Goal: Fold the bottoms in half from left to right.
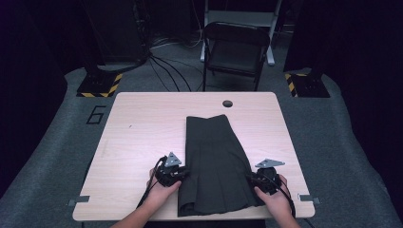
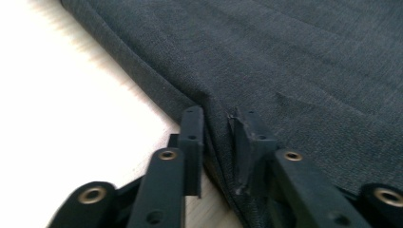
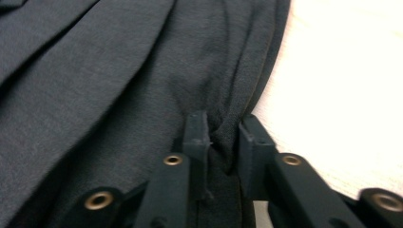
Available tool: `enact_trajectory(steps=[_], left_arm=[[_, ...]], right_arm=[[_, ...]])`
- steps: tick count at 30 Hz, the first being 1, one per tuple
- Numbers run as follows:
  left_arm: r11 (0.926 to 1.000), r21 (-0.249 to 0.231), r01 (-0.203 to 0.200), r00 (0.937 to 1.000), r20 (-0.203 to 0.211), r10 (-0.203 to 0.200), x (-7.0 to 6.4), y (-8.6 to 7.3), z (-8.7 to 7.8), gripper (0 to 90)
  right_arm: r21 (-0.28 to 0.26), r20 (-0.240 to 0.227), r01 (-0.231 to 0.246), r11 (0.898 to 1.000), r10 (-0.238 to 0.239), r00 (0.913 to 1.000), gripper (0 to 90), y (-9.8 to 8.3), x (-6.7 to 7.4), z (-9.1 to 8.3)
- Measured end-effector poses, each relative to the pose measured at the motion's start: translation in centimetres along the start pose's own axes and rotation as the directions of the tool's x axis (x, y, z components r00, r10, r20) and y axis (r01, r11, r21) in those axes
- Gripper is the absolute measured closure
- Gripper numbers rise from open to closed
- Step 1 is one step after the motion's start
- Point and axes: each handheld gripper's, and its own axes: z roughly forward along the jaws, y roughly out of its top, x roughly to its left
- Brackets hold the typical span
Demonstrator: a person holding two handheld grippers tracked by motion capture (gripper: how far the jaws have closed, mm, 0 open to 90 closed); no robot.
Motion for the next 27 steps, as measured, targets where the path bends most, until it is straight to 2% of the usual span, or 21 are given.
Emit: enact_trajectory(steps=[2, 5, 10, 11, 14, 16, 17, 18, 20, 21, 22, 23, 24, 25, 26, 27], left_arm=[[0.9999, 0.013, -0.01, 0.9999, 0.007, 0.01, 0.1, 0.1, -0.1, 80.0], [0.9999, 0.012, 0.011, 0.9997, 0.022, -0.011, 0.4, 0.2, -0.3, 81.8], [0.9996, 0.027, -0.003, 1.0, 0.0, 0.003, 0.8, 0.0, -1.1, 83.1], [0.9996, 0.029, -0.004, 0.9999, -0.012, 0.005, 0.9, -0.1, -1.3, 83.2], [0.9992, 0.04, 0.004, 0.9995, -0.032, -0.003, 1.3, -0.5, -2.0, 83.2], [0.9987, 0.046, 0.02, 0.9994, -0.03, -0.019, 1.9, -0.8, -2.6, 83.3], [0.998, 0.046, 0.044, 0.9982, -0.043, -0.042, 2.4, -1.2, -3.2, 83.3], [0.998, 0.046, 0.044, 0.9982, -0.043, -0.042, 2.4, -1.2, -3.2, 83.3], [0.9958, 0.041, 0.082, 0.9957, -0.048, -0.08, 3.2, -1.8, -4.0, 83.3], [0.9958, 0.041, 0.082, 0.9957, -0.048, -0.08, 3.2, -1.8, -4.0, 83.3], [0.9943, 0.046, 0.096, 0.9941, -0.055, -0.093, 3.7, -2.1, -4.5, 83.3], [0.9943, 0.046, 0.096, 0.9941, -0.055, -0.093, 3.7, -2.1, -4.5, 83.3], [0.992, 0.057, 0.113, 0.9925, -0.052, -0.11, 4.1, -2.4, -5.0, 83.3], [0.992, 0.057, 0.113, 0.9925, -0.052, -0.11, 4.1, -2.4, -5.0, 83.3], [0.9914, 0.057, 0.118, 0.9918, -0.055, -0.115, 4.3, -2.6, -5.2, 83.3], [0.9895, 0.065, 0.129, 0.9905, -0.057, -0.125, 4.6, -2.8, -5.6, 83.3]], right_arm=[[0.007, 0.018, 0.042, 0.999, -0.042, 0.999, 80.6, 0.1, 0.4, 0.0], [0.004, 0.025, 0.05, 0.999, -0.05, 0.9984, 81.6, 0.2, 0.7, 0.0], [0.006, -0.017, 0.037, 0.999, -0.037, 0.9992, 82.4, 0.6, 0.9, 0.1], [0.01, -0.033, 0.07, 0.998, -0.069, 0.9971, 82.4, 1.0, 1.3, 0.4], [0.015, -0.049, 0.098, 0.995, -0.097, 0.9941, 82.5, 1.4, 2.1, 0.7], [0.016, -0.071, 0.152, 0.988, -0.151, 0.986, 82.4, 1.9, 3.2, 1.1], [0.022, -0.08, 0.166, 0.986, -0.164, 0.9833, 82.4, 2.1, 3.5, 1.3], [0.022, -0.092, 0.177, 0.984, -0.174, 0.9803, 82.4, 2.3, 3.7, 1.4], [0.016, -0.112, 0.186, 0.982, -0.183, 0.9767, 82.4, 2.6, 4.2, 1.7], [0.027, -0.128, 0.211, 0.977, -0.206, 0.9701, 82.3, 2.8, 4.3, 1.8], [0.03, -0.148, 0.213, 0.977, -0.206, 0.9673, 82.3, 2.9, 4.5, 1.9], [0.03, -0.148, 0.213, 0.977, -0.206, 0.9673, 82.3, 2.9, 4.5, 1.9], [0.025, -0.171, 0.232, 0.972, -0.225, 0.9594, 82.2, 3.2, 4.8, 2.2], [0.025, -0.171, 0.232, 0.972, -0.225, 0.9594, 82.2, 3.2, 4.8, 2.2], [0.024, -0.196, 0.255, 0.967, -0.245, 0.9493, 82.2, 3.4, 5.3, 2.4], [0.029, -0.215, 0.254, 0.967, -0.242, 0.9461, 82.2, 3.5, 5.5, 2.4]])
